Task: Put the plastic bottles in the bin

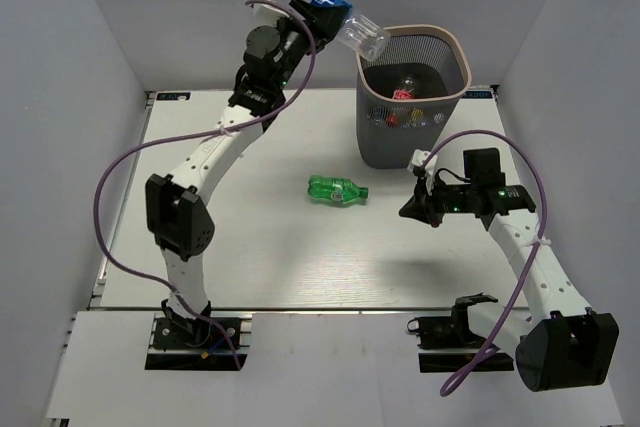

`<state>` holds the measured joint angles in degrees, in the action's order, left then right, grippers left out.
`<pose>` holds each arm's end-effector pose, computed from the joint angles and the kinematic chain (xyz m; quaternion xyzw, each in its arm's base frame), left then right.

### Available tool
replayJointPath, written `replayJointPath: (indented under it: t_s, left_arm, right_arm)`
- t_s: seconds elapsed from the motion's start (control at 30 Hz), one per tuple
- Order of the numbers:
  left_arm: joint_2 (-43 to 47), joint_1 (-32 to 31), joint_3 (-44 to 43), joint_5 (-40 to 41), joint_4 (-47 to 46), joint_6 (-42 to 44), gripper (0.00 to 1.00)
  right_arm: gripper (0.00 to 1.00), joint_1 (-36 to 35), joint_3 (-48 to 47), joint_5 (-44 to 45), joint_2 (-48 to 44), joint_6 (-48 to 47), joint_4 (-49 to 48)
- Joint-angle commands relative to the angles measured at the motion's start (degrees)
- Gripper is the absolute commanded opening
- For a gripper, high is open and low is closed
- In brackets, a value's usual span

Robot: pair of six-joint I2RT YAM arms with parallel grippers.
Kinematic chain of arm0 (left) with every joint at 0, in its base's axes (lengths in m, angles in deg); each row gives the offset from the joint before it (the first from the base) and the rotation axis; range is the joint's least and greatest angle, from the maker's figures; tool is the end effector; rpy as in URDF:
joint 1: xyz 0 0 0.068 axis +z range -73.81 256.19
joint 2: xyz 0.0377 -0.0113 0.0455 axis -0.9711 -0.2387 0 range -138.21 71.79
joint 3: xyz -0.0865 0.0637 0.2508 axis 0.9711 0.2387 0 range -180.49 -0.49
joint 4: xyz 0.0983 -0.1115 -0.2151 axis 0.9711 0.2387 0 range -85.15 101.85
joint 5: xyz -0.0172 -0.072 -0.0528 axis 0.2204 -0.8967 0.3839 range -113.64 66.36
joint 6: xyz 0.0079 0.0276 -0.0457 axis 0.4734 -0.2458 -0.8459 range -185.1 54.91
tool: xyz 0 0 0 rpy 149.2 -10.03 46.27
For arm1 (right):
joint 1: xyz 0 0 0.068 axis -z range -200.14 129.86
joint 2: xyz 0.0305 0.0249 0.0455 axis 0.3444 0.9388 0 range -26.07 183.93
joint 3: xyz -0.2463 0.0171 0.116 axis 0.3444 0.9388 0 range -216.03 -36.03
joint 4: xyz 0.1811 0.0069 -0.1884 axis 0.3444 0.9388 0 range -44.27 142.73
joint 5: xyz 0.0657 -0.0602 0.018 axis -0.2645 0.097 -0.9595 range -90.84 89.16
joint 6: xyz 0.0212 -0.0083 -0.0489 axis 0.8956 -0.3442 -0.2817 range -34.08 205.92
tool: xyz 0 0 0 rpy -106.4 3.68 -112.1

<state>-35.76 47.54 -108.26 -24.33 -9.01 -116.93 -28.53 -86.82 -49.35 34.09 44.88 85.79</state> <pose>0.3953 -0.2164 0.4528 -0.1190 0.6035 -0.5122 0.5994 0.1975 0.0562 0.2877 -0.4869 0.7173 0.2809 0.4117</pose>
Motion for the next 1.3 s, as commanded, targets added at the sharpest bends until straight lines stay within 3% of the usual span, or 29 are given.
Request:
replayJointPath:
  t_s: [0.0,0.13,0.2,0.23,0.27,0.3,0.33,0.37,0.4,0.47,0.67,0.77,0.93,0.97,1.03,1.27]
  left_arm:
    - [-6.52,-1.58,-6.54,-3.71,-0.99,-0.64,0.09]
    - [-16.09,-3.00,-19.38,-3.18,1.38,1.46,0.19]
    - [-20.40,-4.31,-28.44,-3.18,3.05,2.08,0.23]
    - [-24.08,-4.32,-30.99,-2.57,4.28,2.61,0.39]
    - [-25.33,-4.92,-33.88,-2.56,4.90,2.61,0.49]
    - [-25.95,-4.93,-33.91,-2.56,5.43,3.14,0.62]
    - [-25.44,-5.54,-32.61,-1.08,6.04,3.75,0.88]
    - [-24.47,-5.55,-31.03,-1.07,6.05,4.28,0.96]
    - [-23.33,-5.55,-29.19,0.15,6.05,4.28,1.00]
    - [-20.08,-5.55,-25.22,0.77,5.52,6.12,1.00]
    - [-15.07,-5.55,-26.80,2.00,10.52,12.44,1.00]
    - [-6.04,-5.55,-19.27,3.49,13.42,15.87,1.00]
    - [17.42,-4.32,14.99,7.54,14.74,21.86,1.00]
    - [24.94,-4.32,19.65,10.50,17.62,22.65,1.00]
    - [31.58,-4.32,31.88,12.81,21.67,24.23,1.00]
    - [56.37,-4.32,59.56,16.77,34.69,16.95,1.00]
  right_arm:
    - [0.00,-0.23,0.68,-0.71,-0.83,-0.89,0.29]
    - [0.03,-0.23,2.09,-0.97,-2.24,0.43,-0.85]
    - [0.11,-0.23,2.27,-1.06,-2.68,0.78,-1.20]
    - [0.17,-0.32,2.70,-1.06,-2.77,1.22,-1.29]
    - [0.25,-0.06,2.88,-0.97,-2.86,1.40,-1.38]
    - [0.47,-0.14,2.88,-0.88,-3.03,1.22,-1.64]
    - [0.57,-0.14,3.23,-0.88,-3.29,2.09,-1.91]
    - [0.65,-0.14,3.24,-0.62,-3.38,2.27,-2.00]
    - [0.81,-0.14,3.67,-0.10,-3.64,2.80,-3.04]
    - [0.89,-0.23,3.94,0.00,-3.91,3.16,-4.01]
    - [0.90,-1.64,7.19,-4.30,-2.95,-2.20,-11.65]
    - [0.90,-4.18,7.89,-4.23,-0.32,-5.44,-17.72]
    - [0.90,-11.39,3.24,2.01,12.16,-5.20,-24.92]
    - [0.90,-12.87,2.10,4.45,14.70,-4.67,-25.89]
    - [0.90,-15.59,0.17,8.33,18.22,-4.14,-28.44]
    - [0.90,-20.71,-7.39,21.52,27.90,0.42,-34.84]
